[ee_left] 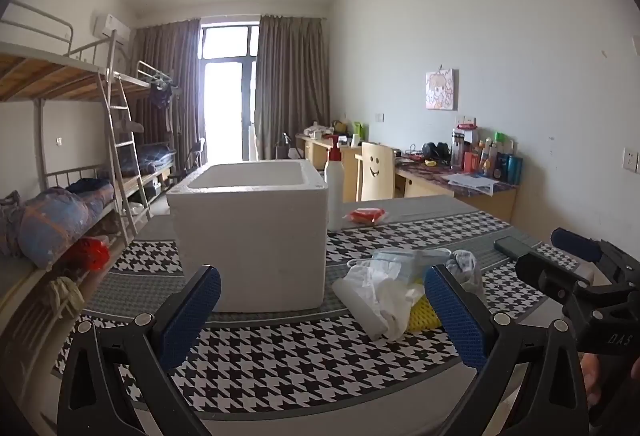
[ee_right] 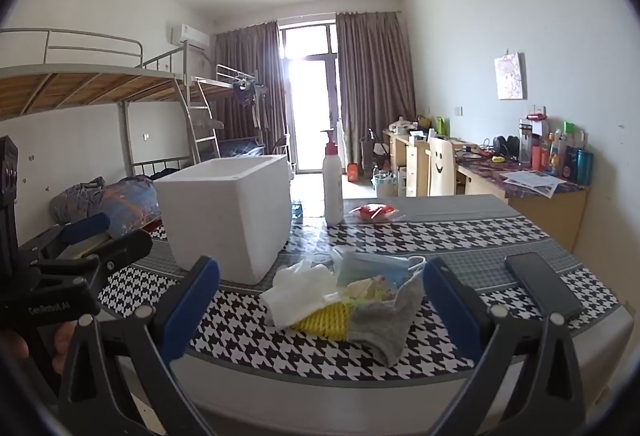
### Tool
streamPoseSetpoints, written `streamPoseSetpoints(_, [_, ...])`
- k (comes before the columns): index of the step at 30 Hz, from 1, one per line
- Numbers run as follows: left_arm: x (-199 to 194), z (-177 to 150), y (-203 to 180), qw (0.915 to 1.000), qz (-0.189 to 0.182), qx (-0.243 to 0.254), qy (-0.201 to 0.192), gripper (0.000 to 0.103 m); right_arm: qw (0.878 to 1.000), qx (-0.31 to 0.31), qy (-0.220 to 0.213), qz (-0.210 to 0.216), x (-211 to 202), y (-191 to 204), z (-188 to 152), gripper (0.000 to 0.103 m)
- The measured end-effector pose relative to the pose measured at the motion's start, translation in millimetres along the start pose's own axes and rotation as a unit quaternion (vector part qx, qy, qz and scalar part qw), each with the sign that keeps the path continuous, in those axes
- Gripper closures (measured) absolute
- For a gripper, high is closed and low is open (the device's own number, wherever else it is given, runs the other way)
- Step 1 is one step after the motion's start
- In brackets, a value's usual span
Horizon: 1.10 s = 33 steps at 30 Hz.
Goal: Organize soft objects
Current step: 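Move left tool toward white tissue while right tool approaches grey sock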
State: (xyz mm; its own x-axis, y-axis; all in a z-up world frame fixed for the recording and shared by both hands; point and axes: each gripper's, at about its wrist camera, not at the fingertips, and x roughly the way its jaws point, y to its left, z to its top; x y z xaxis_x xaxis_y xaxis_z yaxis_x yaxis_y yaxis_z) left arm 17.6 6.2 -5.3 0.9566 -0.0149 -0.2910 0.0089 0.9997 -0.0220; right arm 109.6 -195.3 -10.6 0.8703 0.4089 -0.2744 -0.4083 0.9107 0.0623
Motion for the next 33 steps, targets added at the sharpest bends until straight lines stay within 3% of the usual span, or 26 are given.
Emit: streamPoseSetpoints(33, [79.4, -12.5, -11.8, 0.9937, -0.053, -0.012, 0.098, 0.001, 0.996, 0.017, 0.081, -0.019, 53.5, -29.8, -6.2, 0.0])
